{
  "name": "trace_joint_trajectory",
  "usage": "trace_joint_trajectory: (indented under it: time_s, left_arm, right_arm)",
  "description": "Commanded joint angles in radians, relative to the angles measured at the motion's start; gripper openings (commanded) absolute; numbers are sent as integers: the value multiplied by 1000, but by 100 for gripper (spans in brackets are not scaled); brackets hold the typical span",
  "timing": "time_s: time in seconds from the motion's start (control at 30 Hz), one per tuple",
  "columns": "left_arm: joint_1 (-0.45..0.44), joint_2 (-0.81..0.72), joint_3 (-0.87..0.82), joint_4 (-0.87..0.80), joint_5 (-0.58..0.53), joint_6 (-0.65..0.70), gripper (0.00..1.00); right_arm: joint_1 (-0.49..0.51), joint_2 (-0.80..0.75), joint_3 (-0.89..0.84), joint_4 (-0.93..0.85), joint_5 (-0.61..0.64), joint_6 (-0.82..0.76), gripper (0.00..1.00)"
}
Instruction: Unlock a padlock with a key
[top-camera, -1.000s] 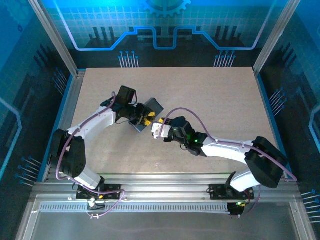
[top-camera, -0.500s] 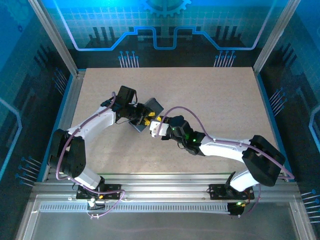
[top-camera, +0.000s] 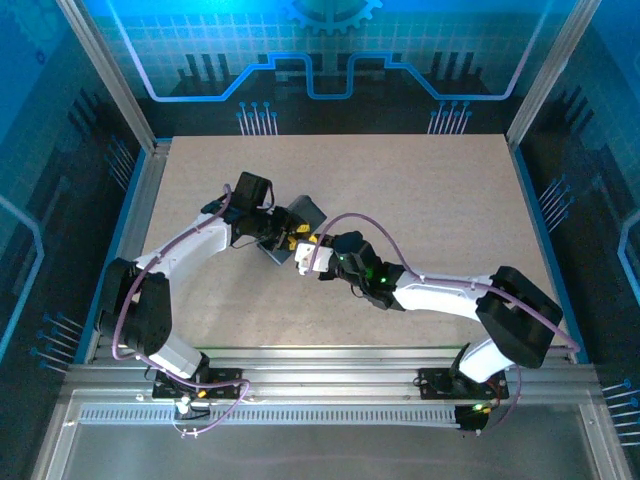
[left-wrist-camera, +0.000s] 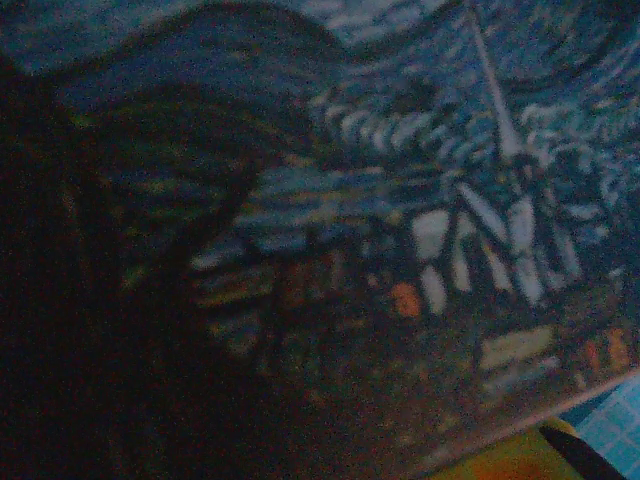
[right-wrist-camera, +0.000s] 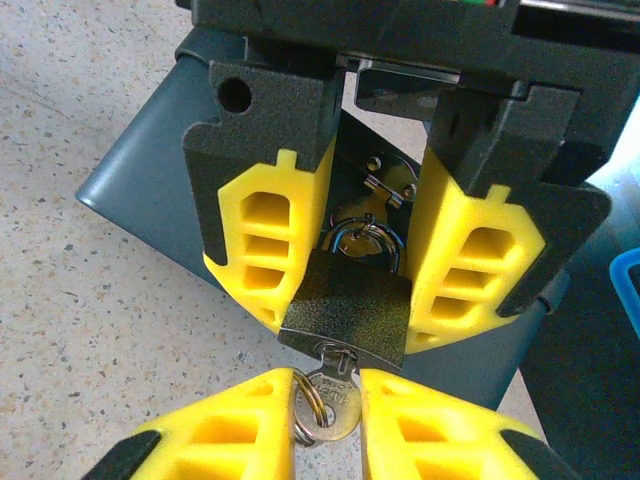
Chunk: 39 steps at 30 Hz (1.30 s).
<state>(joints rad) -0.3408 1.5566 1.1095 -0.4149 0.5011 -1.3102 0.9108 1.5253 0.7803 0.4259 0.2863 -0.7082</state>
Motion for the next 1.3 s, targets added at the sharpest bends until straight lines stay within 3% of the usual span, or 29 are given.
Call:
trace_joint_trajectory:
  time_s: [0.0,0.23,0.33,0.53,0.73,0.9,1.0,1.17,1.27]
  left_arm:
    - [5,-42,1,37,48,-3,1]
    - [3,-48,-1,44,53,-10,0]
    - [4,-52,-4,46,50,-11,0]
    - [3,-49,-14,66,46,-26,0]
    - [4,-50,-13,67,40,-28,0]
    - [5,-52,-22,80,37,-31,0]
    - [5,-50,-31,87,36,-31,0]
    - [7,-50,-39,93,34,-31,0]
    - [10,-52,-40,94,31,-29,0]
  right_arm:
    - [14,25,27,31,20,-2,17]
    - [10,43,50,26,57,87,0]
    - [6,31,59,18,34,218,0]
    - [-3,27,46,35,7,552,0]
    - [-58,14,-17,103,-40,989,0]
    - [-133,1,-61,140,-170,1394,0]
    - [-152,6,-62,137,-260,1547,0]
    - [-192,4,-57,116,-403,1652,0]
    - [-216,-41,-59,47,-425,1598,13]
